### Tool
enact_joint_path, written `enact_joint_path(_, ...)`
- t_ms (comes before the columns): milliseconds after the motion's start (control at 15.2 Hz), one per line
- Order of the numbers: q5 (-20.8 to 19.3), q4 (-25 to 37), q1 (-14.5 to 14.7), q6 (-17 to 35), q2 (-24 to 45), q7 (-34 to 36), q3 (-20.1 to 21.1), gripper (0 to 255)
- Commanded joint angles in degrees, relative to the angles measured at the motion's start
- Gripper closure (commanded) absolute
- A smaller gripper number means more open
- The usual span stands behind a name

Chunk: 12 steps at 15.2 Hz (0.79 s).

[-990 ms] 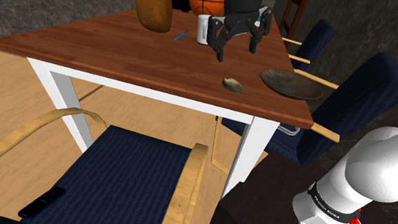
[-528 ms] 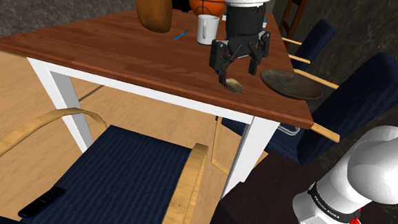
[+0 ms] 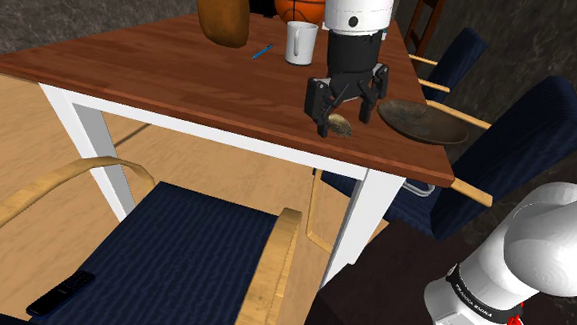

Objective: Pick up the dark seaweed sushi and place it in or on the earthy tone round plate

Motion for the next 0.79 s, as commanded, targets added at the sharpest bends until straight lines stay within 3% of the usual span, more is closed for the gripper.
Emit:
enact_joint_path(0, 0.01, -0.11, 0.00, 0.09, -0.03, -0.02, -0.01, 0)
enact_joint_path(198, 0.01, -0.10, 0.00, 0.07, -0.03, -0.02, -0.01, 0)
enact_joint_path(264, 0.01, -0.10, 0.00, 0.07, -0.03, -0.02, -0.01, 255)
enact_joint_path(726, 0.04, -0.37, 0.03, -0.08, -0.47, -0.28, -0.24, 255)
